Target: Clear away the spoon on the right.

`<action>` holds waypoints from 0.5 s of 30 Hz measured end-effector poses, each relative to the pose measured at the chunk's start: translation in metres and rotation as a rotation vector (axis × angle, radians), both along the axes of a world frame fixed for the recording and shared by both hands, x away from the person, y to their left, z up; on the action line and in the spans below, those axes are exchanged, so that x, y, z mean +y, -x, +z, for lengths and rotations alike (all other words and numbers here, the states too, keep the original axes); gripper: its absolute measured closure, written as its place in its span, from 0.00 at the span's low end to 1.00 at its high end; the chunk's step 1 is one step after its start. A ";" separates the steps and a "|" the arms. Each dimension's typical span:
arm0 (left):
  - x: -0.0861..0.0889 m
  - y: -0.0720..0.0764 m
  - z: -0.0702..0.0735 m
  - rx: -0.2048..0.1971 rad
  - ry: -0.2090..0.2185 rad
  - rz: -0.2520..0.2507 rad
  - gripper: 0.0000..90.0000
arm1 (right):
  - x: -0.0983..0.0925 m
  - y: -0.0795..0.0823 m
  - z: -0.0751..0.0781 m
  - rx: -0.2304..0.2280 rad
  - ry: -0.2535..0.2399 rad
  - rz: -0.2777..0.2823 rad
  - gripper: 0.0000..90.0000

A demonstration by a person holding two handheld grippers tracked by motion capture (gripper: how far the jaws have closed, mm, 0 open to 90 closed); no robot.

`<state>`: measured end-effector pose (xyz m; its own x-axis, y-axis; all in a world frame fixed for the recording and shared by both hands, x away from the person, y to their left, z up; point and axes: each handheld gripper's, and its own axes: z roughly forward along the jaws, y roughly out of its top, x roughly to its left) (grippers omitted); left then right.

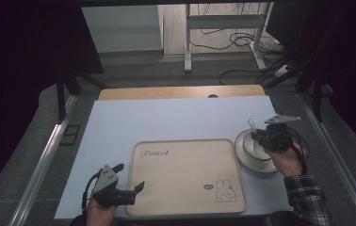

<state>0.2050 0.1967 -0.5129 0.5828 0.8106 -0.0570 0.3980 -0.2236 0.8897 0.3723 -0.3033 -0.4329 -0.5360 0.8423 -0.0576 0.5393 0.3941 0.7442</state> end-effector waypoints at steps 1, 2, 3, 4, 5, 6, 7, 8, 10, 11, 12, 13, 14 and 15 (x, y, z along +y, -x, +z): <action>0.000 0.000 0.000 0.000 0.000 0.000 0.03 | 0.000 0.000 0.000 0.000 0.000 0.000 0.84; 0.000 0.000 0.000 -0.001 0.000 0.000 0.03 | -0.001 0.001 0.003 -0.004 -0.005 0.005 0.84; 0.000 0.000 0.000 0.000 0.000 0.000 0.03 | -0.001 0.002 0.005 -0.006 -0.007 0.007 0.84; 0.000 0.000 0.000 -0.001 0.000 0.000 0.03 | -0.001 0.003 0.006 -0.006 -0.008 0.010 0.84; 0.000 0.000 0.000 -0.001 0.000 0.000 0.03 | -0.001 0.003 0.008 -0.009 -0.010 0.010 0.84; 0.000 0.000 0.000 -0.001 0.000 0.000 0.03 | -0.002 0.004 0.010 -0.010 -0.010 0.011 0.84; 0.000 0.000 0.000 -0.002 0.001 0.001 0.03 | -0.002 0.005 0.011 -0.010 -0.011 0.012 0.84; 0.000 0.000 0.000 -0.002 0.001 0.001 0.03 | -0.002 0.005 0.012 -0.010 -0.015 0.013 0.84; 0.000 0.000 0.000 -0.002 0.002 0.001 0.03 | -0.003 0.006 0.015 -0.012 -0.017 0.015 0.84; 0.000 0.000 0.000 -0.002 0.002 0.001 0.03 | -0.003 0.006 0.015 -0.012 -0.017 0.015 0.84; 0.000 0.000 0.000 -0.002 0.002 0.001 0.03 | -0.004 0.008 0.019 -0.015 -0.019 0.018 0.84; 0.000 0.000 0.000 -0.002 0.002 0.001 0.03 | -0.004 0.008 0.021 -0.013 -0.022 0.018 0.84; 0.000 0.000 0.000 -0.002 0.003 0.001 0.03 | -0.004 0.009 0.022 -0.013 -0.025 0.020 0.84; 0.000 0.000 0.000 -0.002 0.003 0.001 0.03 | -0.005 0.010 0.024 -0.014 -0.027 0.022 0.84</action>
<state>0.2051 0.1964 -0.5128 0.5819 0.8112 -0.0578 0.3961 -0.2207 0.8913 0.3625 -0.3078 -0.4091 -0.5534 0.8318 -0.0428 0.5201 0.3853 0.7623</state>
